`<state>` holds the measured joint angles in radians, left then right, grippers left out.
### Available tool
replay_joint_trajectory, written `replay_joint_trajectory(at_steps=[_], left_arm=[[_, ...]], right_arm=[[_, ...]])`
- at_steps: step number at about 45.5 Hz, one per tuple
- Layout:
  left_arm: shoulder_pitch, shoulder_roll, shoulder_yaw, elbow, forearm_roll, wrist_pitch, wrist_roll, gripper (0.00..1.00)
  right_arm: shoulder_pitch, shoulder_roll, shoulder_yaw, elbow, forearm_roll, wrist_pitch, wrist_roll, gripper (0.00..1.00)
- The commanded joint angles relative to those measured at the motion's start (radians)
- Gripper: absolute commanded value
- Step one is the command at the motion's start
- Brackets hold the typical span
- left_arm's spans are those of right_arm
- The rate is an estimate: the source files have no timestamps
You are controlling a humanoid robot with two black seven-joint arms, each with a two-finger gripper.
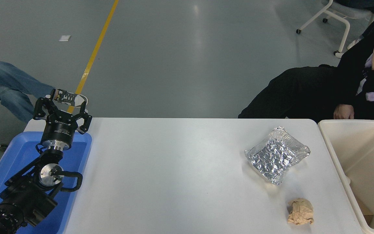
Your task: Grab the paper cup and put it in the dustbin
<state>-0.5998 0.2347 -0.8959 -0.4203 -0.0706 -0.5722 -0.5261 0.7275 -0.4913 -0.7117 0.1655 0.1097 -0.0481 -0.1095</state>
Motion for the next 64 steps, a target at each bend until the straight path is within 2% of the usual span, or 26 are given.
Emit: replay_joint_trajectory(at_steps=[1, 4, 11, 21, 27, 32, 36, 40, 51, 64], left_arm=[[0.000, 0.000, 0.000, 0.000, 0.000, 0.000, 0.000, 0.99], [0.000, 0.000, 0.000, 0.000, 0.000, 0.000, 0.000, 0.99], [0.000, 0.000, 0.000, 0.000, 0.000, 0.000, 0.000, 0.99], [0.000, 0.000, 0.000, 0.000, 0.000, 0.000, 0.000, 0.99], [0.000, 0.000, 0.000, 0.000, 0.002, 0.000, 0.000, 0.99], [0.000, 0.000, 0.000, 0.000, 0.002, 0.000, 0.000, 0.99], [0.000, 0.000, 0.000, 0.000, 0.002, 0.000, 0.000, 0.99], [0.000, 0.000, 0.002, 0.000, 0.002, 0.000, 0.000, 0.99], [0.000, 0.000, 0.002, 0.000, 0.002, 0.000, 0.000, 0.99], [0.000, 0.000, 0.002, 0.000, 0.002, 0.000, 0.000, 0.99]], right_arm=[[0.026, -0.027, 0.017, 0.020, 0.001, -0.013, -0.001, 0.93], [0.035, -0.039, 0.034, 0.041, 0.001, -0.013, -0.001, 0.99], [0.096, -0.099, 0.040, 0.159, 0.001, -0.006, 0.001, 1.00], [0.325, -0.285, 0.017, 0.575, 0.001, 0.004, -0.001, 1.00], [0.409, -0.299, -0.008, 0.690, 0.004, 0.004, -0.001, 1.00], [0.529, -0.302, -0.142, 0.767, 0.007, 0.045, -0.001, 1.00], [0.671, -0.293, -0.328, 0.798, 0.007, 0.154, -0.001, 1.00], [0.821, -0.271, -0.460, 0.799, 0.007, 0.331, -0.001, 1.00], [1.108, -0.213, -0.542, 0.799, -0.004, 0.833, -0.001, 1.00], [1.349, -0.014, -0.650, 0.816, -0.018, 0.833, -0.004, 1.00]])
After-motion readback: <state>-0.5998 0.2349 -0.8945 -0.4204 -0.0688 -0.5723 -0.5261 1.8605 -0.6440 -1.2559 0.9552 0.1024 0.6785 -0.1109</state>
